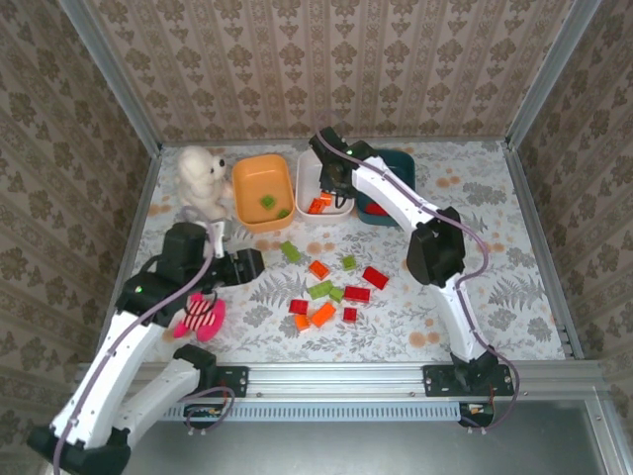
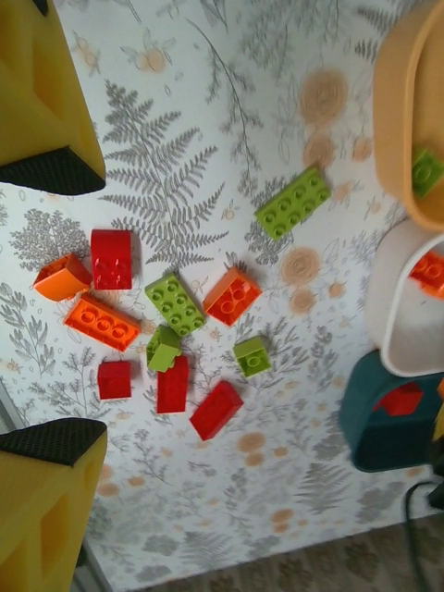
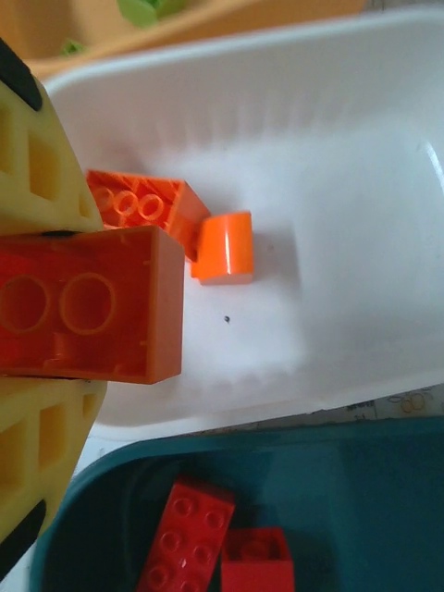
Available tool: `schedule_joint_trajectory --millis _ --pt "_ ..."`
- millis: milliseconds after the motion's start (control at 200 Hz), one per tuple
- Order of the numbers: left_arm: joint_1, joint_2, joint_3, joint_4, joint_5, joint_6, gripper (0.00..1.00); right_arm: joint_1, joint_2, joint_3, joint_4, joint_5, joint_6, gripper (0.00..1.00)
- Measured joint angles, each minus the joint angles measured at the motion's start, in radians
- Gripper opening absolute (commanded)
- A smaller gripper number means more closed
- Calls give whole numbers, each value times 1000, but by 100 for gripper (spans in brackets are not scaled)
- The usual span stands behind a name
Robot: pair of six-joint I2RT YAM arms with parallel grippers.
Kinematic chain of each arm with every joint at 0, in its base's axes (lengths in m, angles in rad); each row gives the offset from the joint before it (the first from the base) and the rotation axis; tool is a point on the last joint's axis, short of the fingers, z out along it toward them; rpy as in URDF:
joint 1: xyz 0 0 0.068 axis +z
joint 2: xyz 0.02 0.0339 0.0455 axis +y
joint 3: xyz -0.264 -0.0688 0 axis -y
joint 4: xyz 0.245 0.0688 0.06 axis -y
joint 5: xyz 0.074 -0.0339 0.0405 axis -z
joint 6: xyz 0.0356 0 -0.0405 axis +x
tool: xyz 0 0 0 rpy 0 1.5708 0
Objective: Sort the legos into containers by color
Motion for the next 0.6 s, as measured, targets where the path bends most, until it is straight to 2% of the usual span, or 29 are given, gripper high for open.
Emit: schedule_joint_trajectory --millis 105,235,455,600 --pt "-89 59 0 53 -43 -13 68 -16 88 64 -25 -48 -1 26" --pt "-146 100 0 103 -87 -34 68 -23 152 106 -35 -89 -2 26" --pt "-176 144 0 143 -122 -46 68 -23 166 121 -58 -128 8 26" --pt "-176 154 0 147 -132 -46 68 -23 177 125 -58 -148 19 30"
